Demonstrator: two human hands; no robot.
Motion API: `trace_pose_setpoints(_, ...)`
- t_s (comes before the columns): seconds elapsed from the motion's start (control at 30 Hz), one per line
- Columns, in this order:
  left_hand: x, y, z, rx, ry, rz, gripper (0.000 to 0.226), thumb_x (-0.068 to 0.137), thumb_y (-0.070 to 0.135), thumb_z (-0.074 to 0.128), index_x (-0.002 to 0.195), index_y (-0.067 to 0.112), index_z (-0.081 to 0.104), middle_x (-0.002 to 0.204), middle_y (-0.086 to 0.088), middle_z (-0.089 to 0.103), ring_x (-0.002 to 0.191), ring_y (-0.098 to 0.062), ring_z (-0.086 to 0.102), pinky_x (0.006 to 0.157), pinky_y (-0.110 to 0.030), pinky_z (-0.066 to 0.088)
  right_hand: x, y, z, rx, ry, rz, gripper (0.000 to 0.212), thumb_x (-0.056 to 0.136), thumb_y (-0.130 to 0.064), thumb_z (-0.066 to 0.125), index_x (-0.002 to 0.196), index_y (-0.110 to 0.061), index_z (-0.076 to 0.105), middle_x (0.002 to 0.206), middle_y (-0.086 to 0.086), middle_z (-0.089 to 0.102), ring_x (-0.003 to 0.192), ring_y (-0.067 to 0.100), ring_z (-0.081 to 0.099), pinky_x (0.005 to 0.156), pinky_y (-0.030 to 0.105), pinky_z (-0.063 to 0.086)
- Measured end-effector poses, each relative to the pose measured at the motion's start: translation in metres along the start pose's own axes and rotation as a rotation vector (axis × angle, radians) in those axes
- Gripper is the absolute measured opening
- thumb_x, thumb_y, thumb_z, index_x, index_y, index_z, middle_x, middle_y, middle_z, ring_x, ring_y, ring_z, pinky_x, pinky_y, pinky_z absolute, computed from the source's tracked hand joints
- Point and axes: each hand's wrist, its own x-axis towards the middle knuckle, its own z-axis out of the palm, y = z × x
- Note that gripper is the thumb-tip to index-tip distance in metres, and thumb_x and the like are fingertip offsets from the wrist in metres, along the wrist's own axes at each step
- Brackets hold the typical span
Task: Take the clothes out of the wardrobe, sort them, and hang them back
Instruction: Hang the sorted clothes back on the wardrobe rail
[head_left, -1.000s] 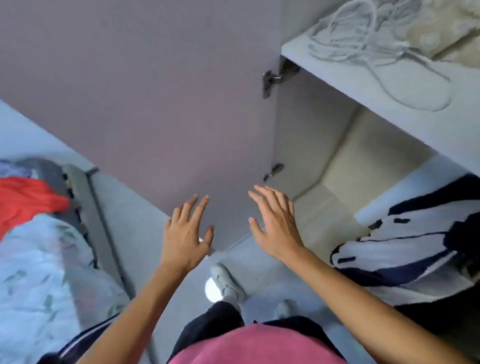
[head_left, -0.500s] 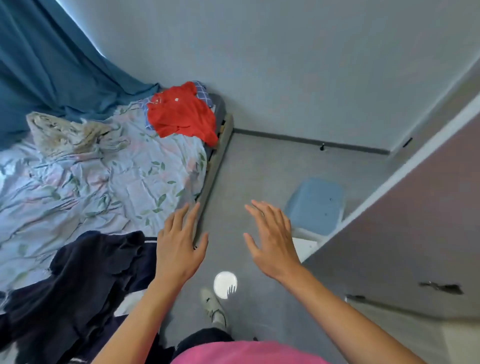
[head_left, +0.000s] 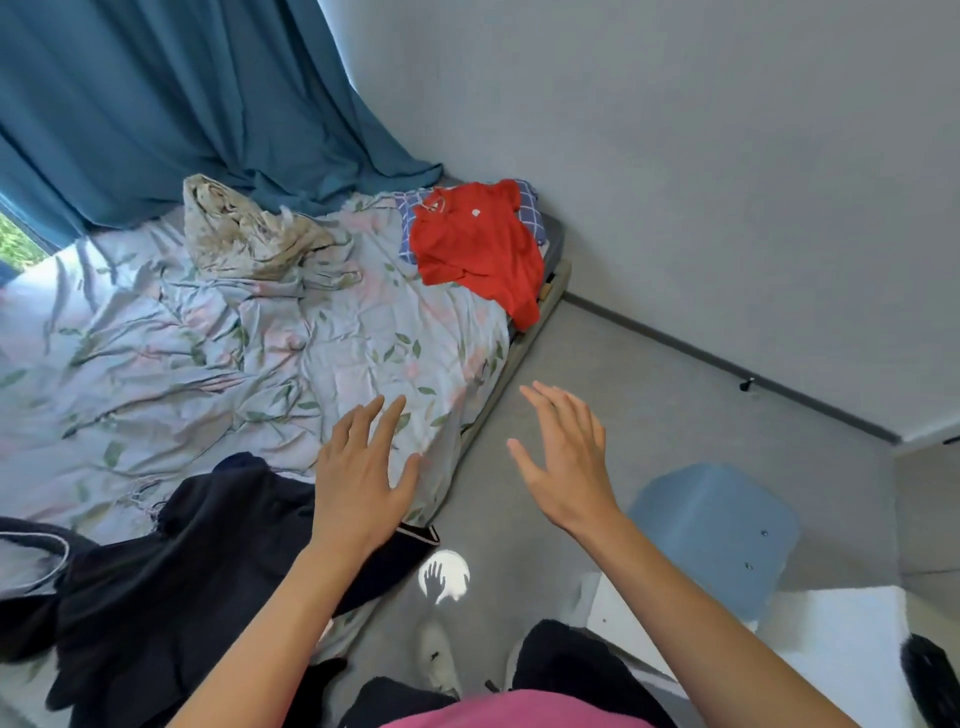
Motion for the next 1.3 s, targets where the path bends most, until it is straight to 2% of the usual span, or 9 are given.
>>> trace_pose_setpoints(0.13,0.027,0.003,0.017,-0.036,-0.032,-0.062,0.068,0.097,0.052,0.048,0.160,0.034,0.034,0.163,0.003,0.039,0.149,-0.028,0.036,0.109,-0.053,0.045,0.047,0.019,0.003,-0.008,-0.016,-0.004,0.063,0.095,-0.051,0.051,0.154,-0.031,0.040,0.158,-0.010,0.040,0.148,0.015,0.031,0.122,0.048,0.025)
trace_pose_setpoints(0.27,0.084,0.016,0.037,-0.032,-0.057,-0.048,0.067,0.097,0.053,0.047,0.160,0.034,0.034,0.162,0.003,0.041,0.146,-0.029,0.038,0.108,-0.053,0.045,0.105,0.052,0.002,-0.008,-0.008,-0.003,0.063,0.095,-0.051,0.052,0.153,-0.031,0.041,0.157,-0.010,0.041,0.148,0.015,0.032,0.122,0.044,0.025)
trace_pose_setpoints(0.47,0.222,0.055,0.069,0.047,-0.046,-0.044,0.068,0.097,0.054,0.046,0.160,0.034,0.034,0.161,0.004,0.041,0.146,-0.027,0.037,0.107,-0.052,0.045,0.227,0.123,-0.005,0.028,0.010,-0.028,0.062,0.094,-0.052,0.054,0.151,-0.028,0.045,0.156,-0.006,0.044,0.146,0.020,0.037,0.119,0.047,0.029)
trace_pose_setpoints(0.6,0.319,0.101,0.084,0.076,-0.020,-0.041,0.067,0.097,0.056,0.043,0.160,0.033,0.036,0.159,0.001,0.043,0.145,-0.030,0.039,0.107,-0.055,0.045,0.309,0.171,-0.033,0.013,-0.010,-0.074,0.063,0.094,-0.053,0.053,0.151,-0.027,0.046,0.156,-0.006,0.044,0.145,0.020,0.037,0.119,0.045,0.029)
trace_pose_setpoints(0.8,0.432,0.153,0.105,0.081,0.017,-0.041,0.066,0.097,0.052,0.047,0.159,0.031,0.037,0.156,0.002,0.045,0.142,-0.027,0.040,0.107,-0.051,0.043,0.415,0.235,-0.061,-0.007,-0.034,-0.096,0.064,0.093,-0.052,0.056,0.150,-0.023,0.049,0.152,-0.004,0.049,0.141,0.021,0.042,0.117,0.046,0.033)
trace_pose_setpoints(0.93,0.479,0.149,0.118,0.093,0.017,-0.066,0.065,0.098,0.054,0.045,0.158,0.030,0.039,0.155,0.002,0.046,0.142,-0.027,0.042,0.106,-0.051,0.044,0.477,0.250,-0.055,0.010,-0.042,-0.130,0.063,0.094,-0.051,0.057,0.149,-0.023,0.049,0.153,-0.004,0.049,0.143,0.019,0.042,0.119,0.046,0.031)
trace_pose_setpoints(1.13,0.568,0.117,0.151,0.056,0.013,-0.179,0.067,0.096,0.057,0.044,0.158,0.032,0.039,0.154,0.002,0.047,0.141,-0.027,0.042,0.103,-0.053,0.047,0.577,0.268,-0.027,-0.036,-0.159,-0.185,0.064,0.096,-0.054,0.055,0.153,-0.026,0.044,0.157,-0.006,0.044,0.148,0.017,0.036,0.123,0.047,0.026)
trace_pose_setpoints(1.3,0.669,0.095,0.173,0.012,0.007,-0.228,0.068,0.097,0.059,0.044,0.159,0.032,0.038,0.156,0.001,0.045,0.142,-0.027,0.041,0.106,-0.054,0.045,0.678,0.279,-0.013,-0.094,-0.196,-0.224,0.064,0.094,-0.055,0.052,0.151,-0.026,0.046,0.155,-0.005,0.047,0.147,0.017,0.039,0.120,0.050,0.030)
